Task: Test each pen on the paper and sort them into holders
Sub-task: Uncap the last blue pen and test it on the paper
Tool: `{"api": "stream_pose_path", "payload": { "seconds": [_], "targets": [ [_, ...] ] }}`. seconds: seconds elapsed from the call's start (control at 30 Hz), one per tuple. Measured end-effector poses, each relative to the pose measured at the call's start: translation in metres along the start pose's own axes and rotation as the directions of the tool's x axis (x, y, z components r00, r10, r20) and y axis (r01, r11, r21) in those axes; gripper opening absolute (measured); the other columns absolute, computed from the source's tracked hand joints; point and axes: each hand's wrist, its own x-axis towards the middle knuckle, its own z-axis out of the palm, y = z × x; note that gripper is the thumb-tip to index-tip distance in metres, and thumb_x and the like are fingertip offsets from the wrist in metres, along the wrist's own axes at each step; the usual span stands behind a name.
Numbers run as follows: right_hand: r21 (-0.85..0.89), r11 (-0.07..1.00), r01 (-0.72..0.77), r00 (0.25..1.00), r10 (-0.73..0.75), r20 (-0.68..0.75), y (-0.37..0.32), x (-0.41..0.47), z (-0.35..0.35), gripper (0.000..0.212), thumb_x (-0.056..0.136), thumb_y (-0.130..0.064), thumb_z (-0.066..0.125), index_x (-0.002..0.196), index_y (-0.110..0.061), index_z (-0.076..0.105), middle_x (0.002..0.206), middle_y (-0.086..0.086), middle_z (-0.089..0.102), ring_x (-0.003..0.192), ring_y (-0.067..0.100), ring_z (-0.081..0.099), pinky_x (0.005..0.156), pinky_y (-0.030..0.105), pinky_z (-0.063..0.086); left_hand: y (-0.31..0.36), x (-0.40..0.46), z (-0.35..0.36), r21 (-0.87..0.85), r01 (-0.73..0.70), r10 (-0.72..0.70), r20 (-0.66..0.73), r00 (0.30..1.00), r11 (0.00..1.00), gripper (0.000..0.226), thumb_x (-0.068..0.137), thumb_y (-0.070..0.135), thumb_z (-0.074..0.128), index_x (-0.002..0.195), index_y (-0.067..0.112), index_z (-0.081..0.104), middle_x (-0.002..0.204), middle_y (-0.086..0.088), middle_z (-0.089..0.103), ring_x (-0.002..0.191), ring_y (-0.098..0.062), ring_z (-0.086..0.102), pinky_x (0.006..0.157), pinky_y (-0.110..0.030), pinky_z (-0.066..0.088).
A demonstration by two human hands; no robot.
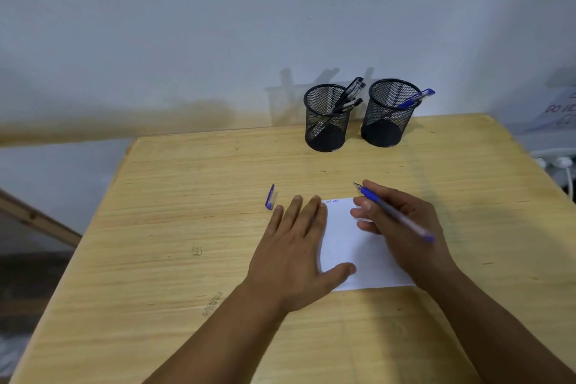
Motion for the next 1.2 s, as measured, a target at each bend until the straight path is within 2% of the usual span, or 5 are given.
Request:
{"api": "stream_pose_path", "payload": {
  "seconds": [0.2,0.33,0.4,0.67,1.2],
  "targets": [
    [-0.224,0.974,-0.027,0.995,0.004,-0.099,0.011,0.014,0.007,0.011,0.093,-0.027,0.062,0.099,-0.031,0.07,0.087,-0.006,0.076,0.081,0.007,0.074,0.083,0.037,0.058,0.006,-0.003,0.002,0.013,0.033,-0.033,0.001,0.999,0.999,0.1,0.084,0.081,0.024,0.158,0.02,-0.005,0.165,0.004,-0.014,0.149,-0.017,-0.023,0.122,-0.042,-0.011],
    [-0.36,0.933,0.009,0.994,-0.047,-0.099,0.01,0.023,0.011,0.01,0.088,-0.019,0.068,0.093,-0.027,0.071,0.09,-0.017,0.071,0.081,-0.011,0.063,0.067,0.006,0.047,0.006,-0.003,0.001,0.017,0.023,-0.023,0.013,1.0,1.0,0.101,0.083,0.081,0.024,0.157,0.019,-0.006,0.165,0.004,-0.016,0.149,-0.017,-0.026,0.122,-0.044,-0.01],
    [-0.378,0.925,0.048,0.993,-0.084,-0.08,0.01,0.026,0.011,0.013,0.086,-0.015,0.071,0.09,-0.027,0.07,0.089,-0.022,0.068,0.082,-0.018,0.059,0.067,0.0,0.045,0.005,-0.003,0.001,0.017,0.017,-0.018,0.023,1.0,1.0,0.101,0.083,0.081,0.023,0.157,0.019,-0.007,0.164,0.003,-0.018,0.148,-0.018,-0.027,0.122,-0.044,-0.009],
    [-0.419,0.907,0.04,0.993,-0.082,-0.083,0.016,0.033,0.015,0.003,0.089,-0.024,0.067,0.088,-0.025,0.065,0.081,-0.008,0.073,0.079,0.005,0.069,0.072,0.014,0.049,0.004,-0.002,0.001,0.013,0.016,-0.016,0.038,0.999,1.0,0.103,0.081,0.082,0.02,0.157,0.018,-0.007,0.164,0.003,-0.02,0.148,-0.018,-0.028,0.122,-0.044,-0.007],
    [-0.557,0.83,0.018,0.993,-0.078,-0.084,0.017,0.032,0.016,0.006,0.089,-0.028,0.068,0.089,-0.022,0.066,0.076,-0.011,0.066,0.076,-0.002,0.061,0.063,0.01,0.039,0.003,-0.001,0.0,0.0,0.017,-0.017,0.036,0.999,1.0,0.106,0.079,0.084,0.022,0.157,0.018,-0.007,0.164,0.003,-0.019,0.148,-0.017,-0.026,0.123,-0.043,-0.007]
  ]
}}
